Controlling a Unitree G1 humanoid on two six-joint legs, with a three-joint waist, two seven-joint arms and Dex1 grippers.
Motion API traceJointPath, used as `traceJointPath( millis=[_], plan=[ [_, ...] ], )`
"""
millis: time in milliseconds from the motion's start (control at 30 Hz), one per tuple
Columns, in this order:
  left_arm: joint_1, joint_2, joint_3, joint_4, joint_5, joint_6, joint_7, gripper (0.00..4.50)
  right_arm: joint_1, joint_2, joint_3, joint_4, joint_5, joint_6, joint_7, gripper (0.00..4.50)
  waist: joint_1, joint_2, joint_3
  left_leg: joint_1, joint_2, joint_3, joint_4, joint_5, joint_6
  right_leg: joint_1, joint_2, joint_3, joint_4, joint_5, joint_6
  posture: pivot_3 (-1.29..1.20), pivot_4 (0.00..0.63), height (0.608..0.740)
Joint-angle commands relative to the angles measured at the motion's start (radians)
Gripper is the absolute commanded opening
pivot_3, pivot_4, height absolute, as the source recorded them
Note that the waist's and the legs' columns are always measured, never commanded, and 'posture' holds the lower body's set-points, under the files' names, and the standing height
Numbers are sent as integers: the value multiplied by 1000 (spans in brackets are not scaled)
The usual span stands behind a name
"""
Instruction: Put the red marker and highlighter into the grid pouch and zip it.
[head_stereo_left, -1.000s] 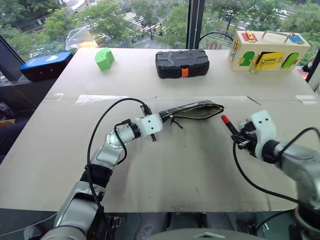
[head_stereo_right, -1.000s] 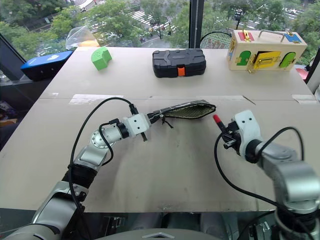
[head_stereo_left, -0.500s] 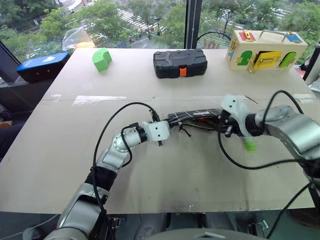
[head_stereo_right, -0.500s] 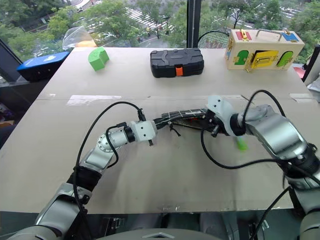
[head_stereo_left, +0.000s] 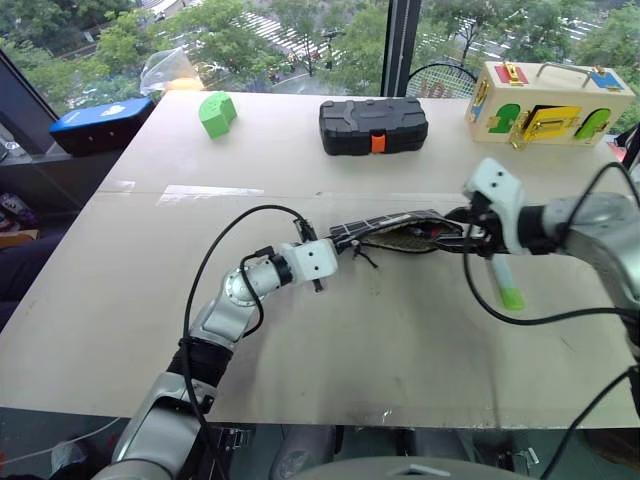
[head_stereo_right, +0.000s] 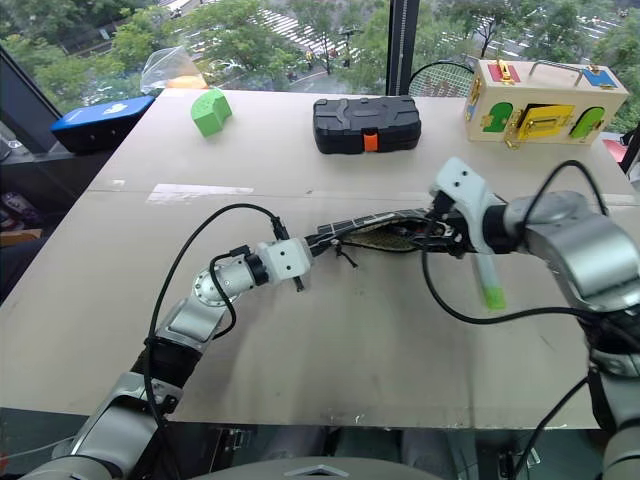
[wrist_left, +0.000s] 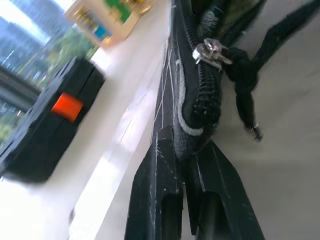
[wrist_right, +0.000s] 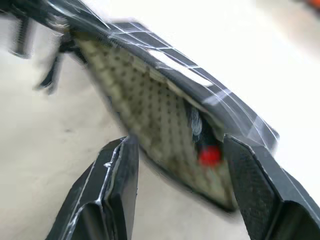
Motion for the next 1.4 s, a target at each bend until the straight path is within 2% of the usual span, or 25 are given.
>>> traceJointPath(
  millis=[33, 133, 233, 300, 433, 533, 700, 800, 833, 1000, 1133, 1300, 1400],
  plan=[
    [-10, 8, 33, -20, 6, 33, 39, 0, 103, 32, -213, -144, 55, 124, -95, 2736, -2, -1, 0, 0, 0, 1, 1, 0, 0, 0, 0, 0, 0, 0, 0, 0, 150, 740],
    [-16, 13, 37, -18, 10, 35, 49, 0, 238, 89, -237, -147, -55, 153, -280, 2736, -6, -1, -1, 1, 0, 3, 2, 0, 0, 0, -1, 2, 2, 0, 0, 0, 150, 740],
    [-21, 16, 35, -17, 12, 30, 48, 0, 304, 143, -227, -95, -119, 129, -391, 3581, -6, -1, -1, 4, 0, 4, 2, 0, 1, 1, -1, 3, 3, 0, 0, 0, 150, 740],
    [-21, 19, 34, -20, 10, 26, 43, 0, 333, 193, -217, -52, -162, 105, -463, 4420, -8, -1, -1, 3, -2, 6, 1, 0, 0, 1, -1, 5, 4, 0, 0, 0, 150, 740],
    [-25, 26, 33, -16, 7, 18, 35, 0, 358, 260, -198, 14, -217, 93, -555, 4478, -8, 0, -1, 4, -4, 5, 0, 0, 0, 0, -1, 5, 4, 0, 0, 0, 150, 740],
    [-28, 26, 31, -12, 8, 14, 35, 0, 389, 266, -172, 40, -237, 68, -569, 4478, -8, -1, -1, 4, -4, 5, 1, 0, 0, 0, -1, 5, 3, 0, 0, 0, 150, 740],
    [-26, 21, 29, -19, 4, 11, 33, 0, 413, 272, -215, -4, -202, 71, -553, 2229, -4, -1, -1, 9, -5, 4, 1, 0, 1, 6, -1, 4, 2, 0, 0, 0, 150, 740],
    [-24, 17, 25, -21, 2, 11, 32, 0, 419, 232, -229, -58, -166, 84, -511, 913, -2, 0, -1, 8, -6, 4, 2, 0, 1, 6, -2, 4, 2, 0, 0, 0, 150, 740],
    [-23, 15, 25, -21, 1, 11, 31, 0, 418, 222, -234, -79, -150, 83, -494, 751, -2, 0, -1, 8, -6, 3, 2, 0, 1, 6, -2, 4, 2, 0, 0, 0, 150, 740],
    [-25, 9, 18, -21, -8, 4, 19, 0, 304, 205, -216, -217, -6, 160, -391, 755, -17, 2, 1, 8, -5, 2, 0, 0, 1, 6, -1, 3, 2, 0, 0, 0, 150, 740],
    [-22, 6, 9, -26, -7, -10, 4, 0, 87, 186, -42, -207, 12, 202, -374, 755, -35, 2, 1, 9, -5, 2, 0, -1, 2, 6, 0, 4, 3, 0, 1, 0, 150, 740],
    [-12, 1, -3, -64, -8, -32, -9, 0, -42, 91, 220, -101, -65, 135, -340, 755, -18, 0, 0, 7, -6, -2, 0, 0, 1, 5, -2, -1, 1, 0, 0, 0, 150, 740],
    [4, -6, -4, -113, -18, -12, -13, 0, -82, 69, 297, -50, -96, 76, -310, 755, -13, 0, 0, 5, -6, 1, 0, -1, 2, 4, -5, -1, 1, 0, 0, 0, 150, 740]
  ],
)
